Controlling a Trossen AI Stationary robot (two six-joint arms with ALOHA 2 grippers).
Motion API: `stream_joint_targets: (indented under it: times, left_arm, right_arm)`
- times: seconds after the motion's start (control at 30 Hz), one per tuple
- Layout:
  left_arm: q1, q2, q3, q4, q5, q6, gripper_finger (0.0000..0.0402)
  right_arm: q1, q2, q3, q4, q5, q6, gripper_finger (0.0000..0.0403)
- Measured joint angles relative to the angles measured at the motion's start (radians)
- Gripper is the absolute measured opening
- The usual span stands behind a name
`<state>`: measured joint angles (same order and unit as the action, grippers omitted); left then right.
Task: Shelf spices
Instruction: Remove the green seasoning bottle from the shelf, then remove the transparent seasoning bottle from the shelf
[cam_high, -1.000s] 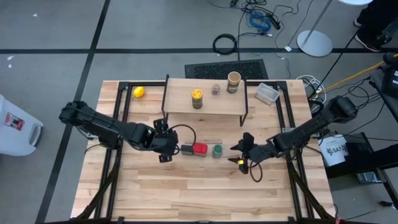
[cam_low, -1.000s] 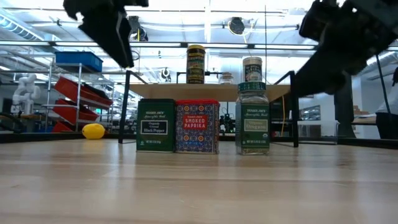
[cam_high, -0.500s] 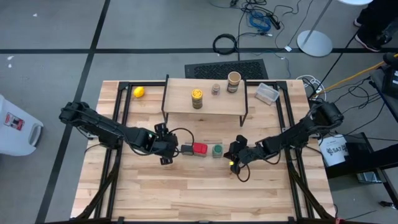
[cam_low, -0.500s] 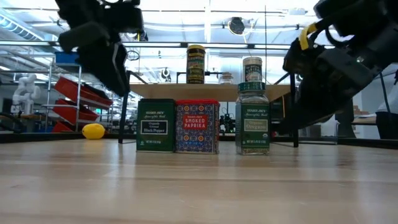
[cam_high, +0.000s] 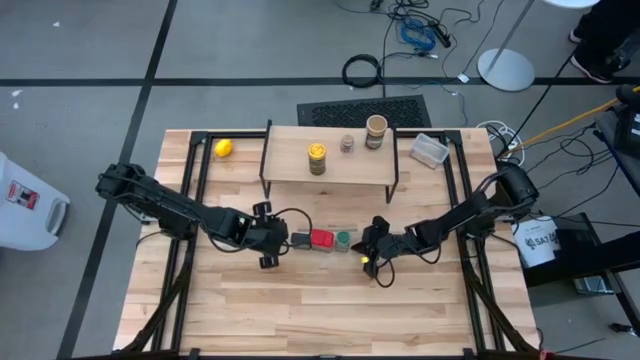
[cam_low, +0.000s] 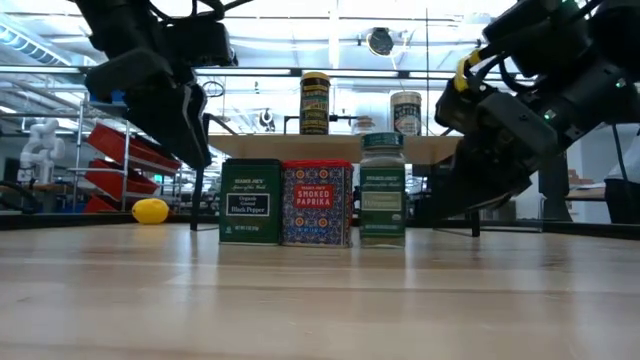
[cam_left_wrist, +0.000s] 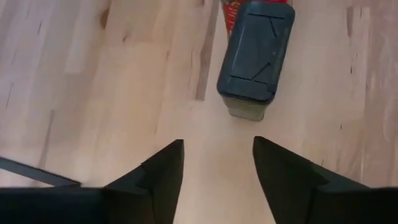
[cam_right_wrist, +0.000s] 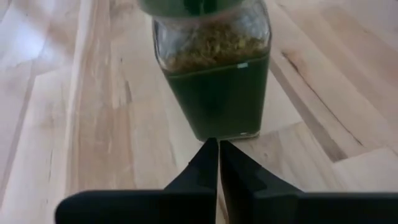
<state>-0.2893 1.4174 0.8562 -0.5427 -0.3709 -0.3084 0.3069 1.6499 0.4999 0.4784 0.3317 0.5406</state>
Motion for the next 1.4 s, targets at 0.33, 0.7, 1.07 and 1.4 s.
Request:
stream_joint_targets:
  times: [0.33,0.7,1.07,1.4]
  left_arm:
    - [0.0,0.0,0.0,0.077,0.051,0.0,0.0175]
    - [0.0,0.013,0.0,0.101,0.062,0.001,0.0175]
    - [0.0,0.063,0.001,0.083,0.066,0.036,0.0175]
    - [-0.001,-0.058,0.096,-0.13,0.055,0.024,0.0175]
  right_arm:
    - [-0.018,0.026,0.0,0.03,-0.02,-0.003,0.0001]
    - [-0.051,0.026,0.009,0.065,-0.017,-0.033,0.0001]
    - [-0.053,0.026,0.034,0.004,-0.021,-0.038,0.0001]
    - [-0.051,-0.148,0.034,-0.165,-0.024,-0.028,0.0001]
